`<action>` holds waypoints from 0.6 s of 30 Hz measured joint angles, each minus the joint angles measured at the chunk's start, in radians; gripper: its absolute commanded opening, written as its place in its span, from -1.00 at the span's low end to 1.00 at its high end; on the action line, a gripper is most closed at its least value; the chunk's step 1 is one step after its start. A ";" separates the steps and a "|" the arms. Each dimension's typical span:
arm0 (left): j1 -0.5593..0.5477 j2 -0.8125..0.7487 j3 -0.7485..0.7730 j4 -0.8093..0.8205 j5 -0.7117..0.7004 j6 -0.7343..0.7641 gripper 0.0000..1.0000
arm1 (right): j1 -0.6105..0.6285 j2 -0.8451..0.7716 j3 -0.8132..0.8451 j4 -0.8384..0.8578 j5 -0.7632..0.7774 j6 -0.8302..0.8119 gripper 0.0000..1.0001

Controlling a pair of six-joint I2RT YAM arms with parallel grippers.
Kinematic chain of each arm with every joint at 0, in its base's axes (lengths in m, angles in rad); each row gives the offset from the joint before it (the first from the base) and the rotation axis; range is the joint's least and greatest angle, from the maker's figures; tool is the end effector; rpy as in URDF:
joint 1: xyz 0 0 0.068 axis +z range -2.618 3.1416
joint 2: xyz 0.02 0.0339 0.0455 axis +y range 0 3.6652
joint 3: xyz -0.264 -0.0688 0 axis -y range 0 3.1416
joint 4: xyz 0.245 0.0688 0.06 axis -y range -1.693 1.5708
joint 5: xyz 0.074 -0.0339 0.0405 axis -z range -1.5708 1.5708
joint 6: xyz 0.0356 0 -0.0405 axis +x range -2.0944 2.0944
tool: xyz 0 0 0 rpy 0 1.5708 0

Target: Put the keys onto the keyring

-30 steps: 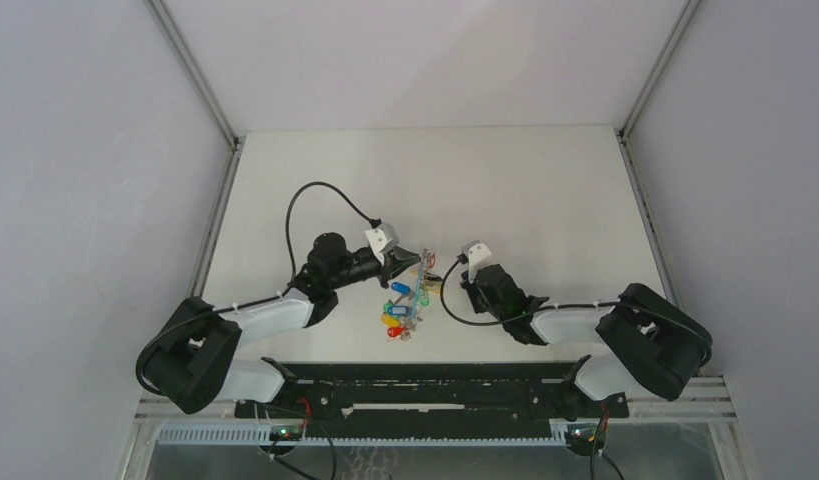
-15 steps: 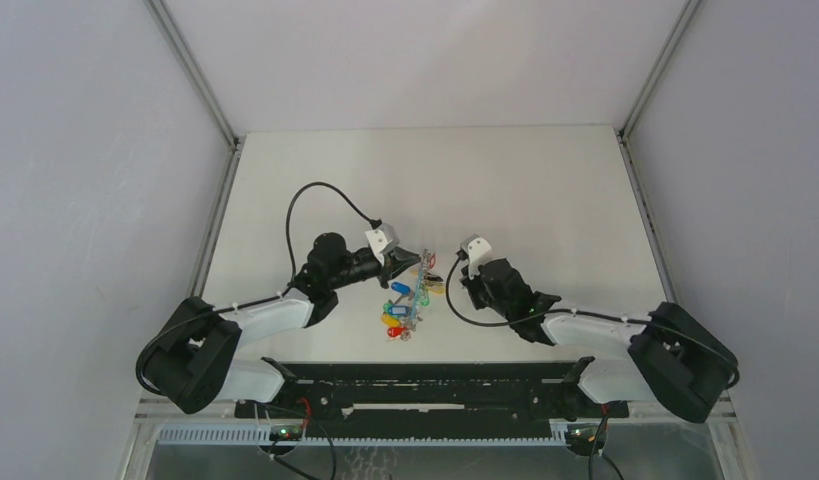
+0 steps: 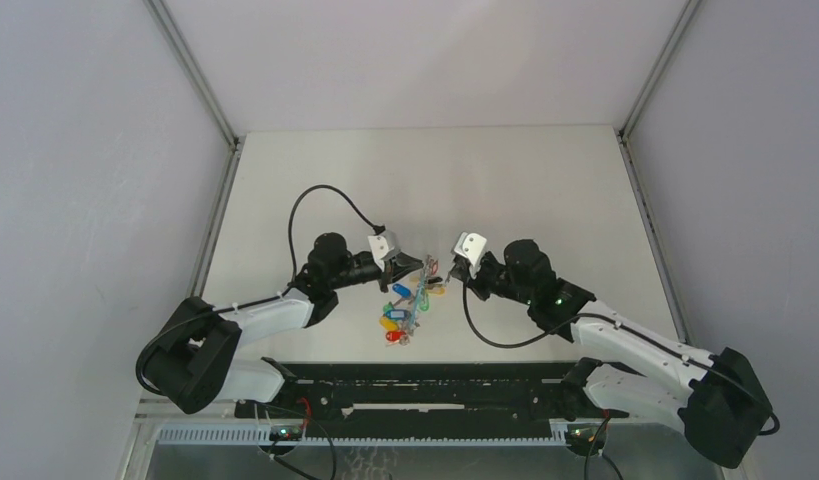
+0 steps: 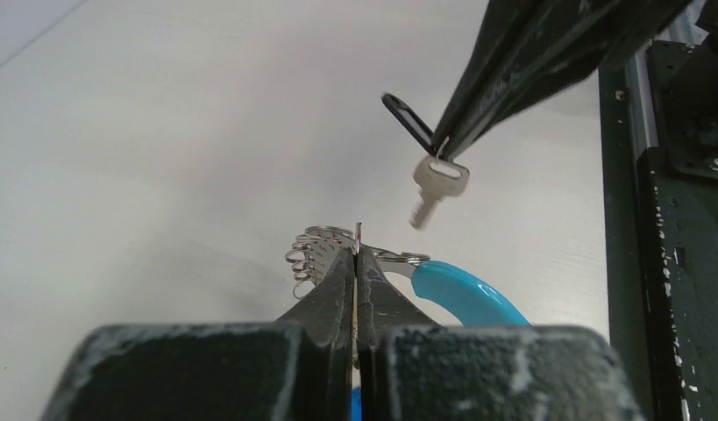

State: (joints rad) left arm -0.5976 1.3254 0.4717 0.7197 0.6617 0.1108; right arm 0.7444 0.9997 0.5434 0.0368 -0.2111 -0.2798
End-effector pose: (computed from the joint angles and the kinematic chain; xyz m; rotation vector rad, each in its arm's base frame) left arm 0.2053 -0.1662 0.2107 1.0614 1.4081 -0.9188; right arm 0.1590 0.1566 0.2372 -1.1063 1.6859 0.5080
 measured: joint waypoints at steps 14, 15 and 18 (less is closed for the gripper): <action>0.012 0.031 -0.005 0.113 0.121 0.001 -1.00 | -0.108 0.061 0.105 -0.109 -0.374 -0.225 -1.00; 0.014 0.037 -0.006 0.132 0.129 -0.005 -1.00 | -0.113 0.068 0.105 -0.112 -0.388 -0.238 -1.00; 0.020 0.056 -0.008 0.178 0.152 -0.019 -1.00 | -0.122 0.098 0.123 -0.134 -0.415 -0.269 -1.00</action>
State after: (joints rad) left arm -0.5777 1.3811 0.4637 0.8978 0.8135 0.0921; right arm 0.6220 1.0977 0.6666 -0.0975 -0.6266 -0.5488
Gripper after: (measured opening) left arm 0.007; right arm 0.003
